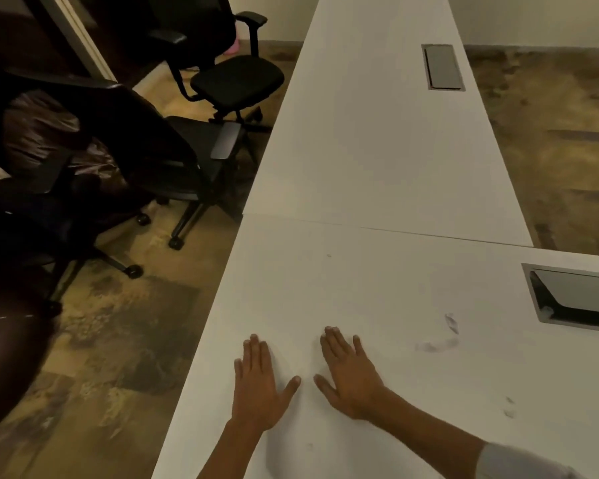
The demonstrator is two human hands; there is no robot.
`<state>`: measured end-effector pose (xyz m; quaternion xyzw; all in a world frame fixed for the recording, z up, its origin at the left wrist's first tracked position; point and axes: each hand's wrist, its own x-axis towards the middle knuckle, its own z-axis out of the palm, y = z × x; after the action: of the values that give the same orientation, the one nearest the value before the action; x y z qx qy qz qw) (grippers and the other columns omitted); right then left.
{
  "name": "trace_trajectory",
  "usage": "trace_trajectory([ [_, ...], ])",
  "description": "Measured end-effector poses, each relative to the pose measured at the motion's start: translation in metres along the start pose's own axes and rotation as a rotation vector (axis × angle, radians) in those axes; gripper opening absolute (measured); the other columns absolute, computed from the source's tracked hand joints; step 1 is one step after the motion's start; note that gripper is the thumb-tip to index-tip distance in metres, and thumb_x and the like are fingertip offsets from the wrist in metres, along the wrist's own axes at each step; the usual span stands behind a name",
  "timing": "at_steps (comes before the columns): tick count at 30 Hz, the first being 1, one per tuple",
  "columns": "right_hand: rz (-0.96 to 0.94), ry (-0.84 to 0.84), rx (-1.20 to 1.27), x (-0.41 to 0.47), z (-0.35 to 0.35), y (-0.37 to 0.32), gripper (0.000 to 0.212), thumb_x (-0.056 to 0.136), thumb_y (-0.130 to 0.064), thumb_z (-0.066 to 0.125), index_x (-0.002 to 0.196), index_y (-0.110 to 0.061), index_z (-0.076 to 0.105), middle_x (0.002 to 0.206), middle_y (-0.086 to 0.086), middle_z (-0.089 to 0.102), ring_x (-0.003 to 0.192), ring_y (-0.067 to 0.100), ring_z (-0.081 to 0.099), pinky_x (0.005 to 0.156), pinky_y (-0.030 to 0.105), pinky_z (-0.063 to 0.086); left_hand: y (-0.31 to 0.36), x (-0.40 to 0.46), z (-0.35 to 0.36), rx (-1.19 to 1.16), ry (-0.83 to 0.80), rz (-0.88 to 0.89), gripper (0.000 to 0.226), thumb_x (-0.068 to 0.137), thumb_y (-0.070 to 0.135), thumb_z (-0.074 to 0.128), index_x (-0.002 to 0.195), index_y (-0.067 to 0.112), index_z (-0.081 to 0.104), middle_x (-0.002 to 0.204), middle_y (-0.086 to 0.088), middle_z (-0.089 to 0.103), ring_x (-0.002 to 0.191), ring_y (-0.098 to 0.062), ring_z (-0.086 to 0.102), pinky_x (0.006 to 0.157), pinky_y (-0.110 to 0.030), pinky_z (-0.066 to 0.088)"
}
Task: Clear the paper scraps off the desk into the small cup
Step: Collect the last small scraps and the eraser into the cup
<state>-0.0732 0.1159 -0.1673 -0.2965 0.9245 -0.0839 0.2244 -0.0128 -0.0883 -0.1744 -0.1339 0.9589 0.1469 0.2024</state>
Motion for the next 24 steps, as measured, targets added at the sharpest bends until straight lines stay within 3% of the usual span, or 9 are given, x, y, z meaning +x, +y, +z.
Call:
trace_trajectory([
  [4, 0.097, 0.111, 0.018, 0.071, -0.056, 0.015, 0.078, 0.095, -0.055, 0.020, 0.150, -0.004, 0.000, 0.159, 0.013, -0.006, 0.147, 0.025, -0.007, 0.118, 0.054, 0.005, 0.000, -0.002, -0.002, -0.038, -0.019, 0.008, 0.109, 0.072, 0.086, 0.011, 0.146, 0.012, -0.022, 0.154, -0.004, -0.029, 0.141, -0.019, -0.025, 0.116, -0.039, -0.009],
  [9, 0.223, -0.002, -0.091, 0.160, -0.117, 0.048, 0.086, 0.092, -0.063, 0.022, 0.151, -0.005, -0.001, 0.160, 0.012, -0.007, 0.147, 0.025, -0.008, 0.116, 0.058, 0.002, -0.005, -0.004, -0.007, -0.082, -0.040, 0.027, 0.115, 0.067, 0.089, 0.013, 0.146, 0.012, -0.023, 0.150, 0.001, -0.033, 0.143, -0.019, -0.022, 0.118, -0.039, -0.005],
  [13, 0.133, -0.082, -0.168, 0.154, -0.097, 0.034, 0.089, 0.089, -0.069, 0.017, 0.150, -0.004, 0.006, 0.160, 0.014, 0.000, 0.147, 0.026, -0.002, 0.115, 0.058, 0.003, -0.005, -0.013, -0.001, -0.035, -0.019, 0.044, 0.103, 0.077, 0.082, 0.017, 0.138, 0.014, -0.030, 0.150, -0.002, -0.034, 0.140, -0.019, -0.028, 0.116, -0.037, -0.011],
  [16, 0.049, -0.016, -0.114, 0.112, -0.053, 0.000, 0.087, 0.090, -0.067, 0.013, 0.150, -0.004, 0.002, 0.159, 0.017, -0.006, 0.147, 0.030, -0.008, 0.117, 0.054, 0.002, 0.001, -0.021, 0.015, -0.076, 0.040, 0.028, 0.096, 0.084, 0.077, 0.018, 0.140, 0.013, -0.026, 0.151, -0.004, -0.033, 0.140, -0.019, -0.031, 0.116, -0.036, -0.016],
  [19, -0.080, 0.051, -0.115, 0.058, -0.012, -0.021, 0.081, 0.093, -0.061, 0.009, 0.150, -0.003, 0.003, 0.159, 0.016, -0.003, 0.147, 0.029, -0.007, 0.118, 0.053, -0.002, 0.011, -0.038, 0.030, -0.087, 0.012, 0.006, 0.095, 0.087, 0.075, 0.026, 0.149, 0.007, 0.002, 0.158, -0.010, -0.002, 0.143, -0.019, -0.017, 0.113, -0.035, -0.011],
  [21, -0.182, 0.109, -0.180, 0.023, 0.012, -0.022, 0.076, 0.095, -0.058, 0.016, 0.148, -0.003, 0.019, 0.157, 0.016, 0.015, 0.146, 0.030, 0.007, 0.115, 0.053, 0.000, 0.016, -0.050, 0.041, -0.025, 0.004, 0.006, 0.094, 0.086, 0.074, 0.031, 0.147, 0.003, 0.021, 0.155, -0.015, 0.020, 0.144, -0.023, -0.003, 0.113, -0.037, -0.004],
  [24, -0.246, 0.031, -0.229, -0.021, 0.023, -0.012, 0.070, 0.094, -0.054, 0.029, 0.145, -0.005, 0.032, 0.154, 0.014, 0.028, 0.144, 0.028, 0.021, 0.109, 0.054, 0.008, 0.027, -0.072, 0.051, 0.018, 0.035, 0.050, 0.094, 0.085, 0.075, 0.033, 0.145, 0.002, 0.029, 0.152, -0.016, 0.029, 0.144, -0.025, 0.004, 0.111, -0.043, 0.002],
])
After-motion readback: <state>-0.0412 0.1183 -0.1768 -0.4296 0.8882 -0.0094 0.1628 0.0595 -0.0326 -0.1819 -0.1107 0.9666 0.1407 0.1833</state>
